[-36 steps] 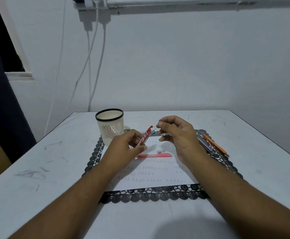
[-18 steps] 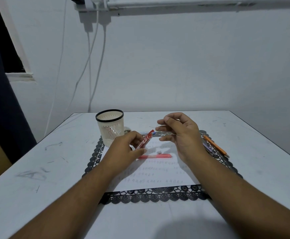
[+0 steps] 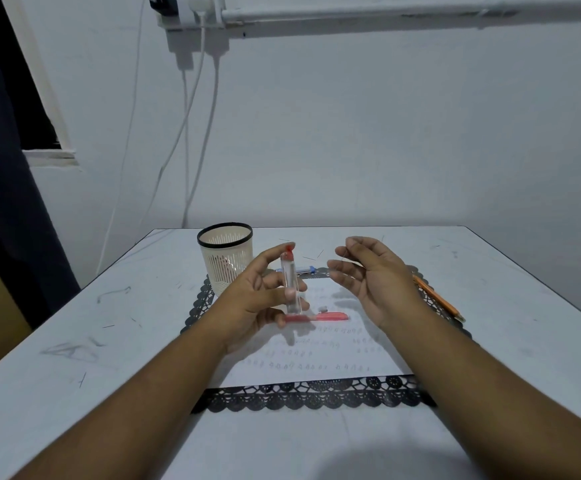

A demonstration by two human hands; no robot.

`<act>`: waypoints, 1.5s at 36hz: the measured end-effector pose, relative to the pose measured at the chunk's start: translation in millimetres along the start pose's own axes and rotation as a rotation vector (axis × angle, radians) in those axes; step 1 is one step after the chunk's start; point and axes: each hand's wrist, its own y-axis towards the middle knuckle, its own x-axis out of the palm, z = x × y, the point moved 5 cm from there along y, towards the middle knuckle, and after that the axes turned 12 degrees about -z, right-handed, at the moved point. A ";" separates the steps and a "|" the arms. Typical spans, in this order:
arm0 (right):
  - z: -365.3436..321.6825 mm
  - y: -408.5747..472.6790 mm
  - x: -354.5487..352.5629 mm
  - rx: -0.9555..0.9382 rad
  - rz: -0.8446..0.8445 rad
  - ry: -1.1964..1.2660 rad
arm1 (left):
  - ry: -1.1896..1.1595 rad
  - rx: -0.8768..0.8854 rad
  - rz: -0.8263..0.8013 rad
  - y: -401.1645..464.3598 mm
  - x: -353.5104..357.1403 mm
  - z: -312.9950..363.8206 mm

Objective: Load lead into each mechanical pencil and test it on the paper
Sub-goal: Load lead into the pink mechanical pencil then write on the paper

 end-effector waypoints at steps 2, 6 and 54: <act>2.6 0.8 -0.7 0.024 -0.008 0.008 | -0.022 -0.001 0.000 -0.4 0.6 0.1; 6.1 2.7 -1.7 0.051 -0.036 0.020 | -0.006 0.002 0.051 -0.1 -2.0 0.2; -14.7 13.8 -35.9 -0.105 0.096 -0.451 | 1.425 -0.282 -0.092 55.6 13.6 2.7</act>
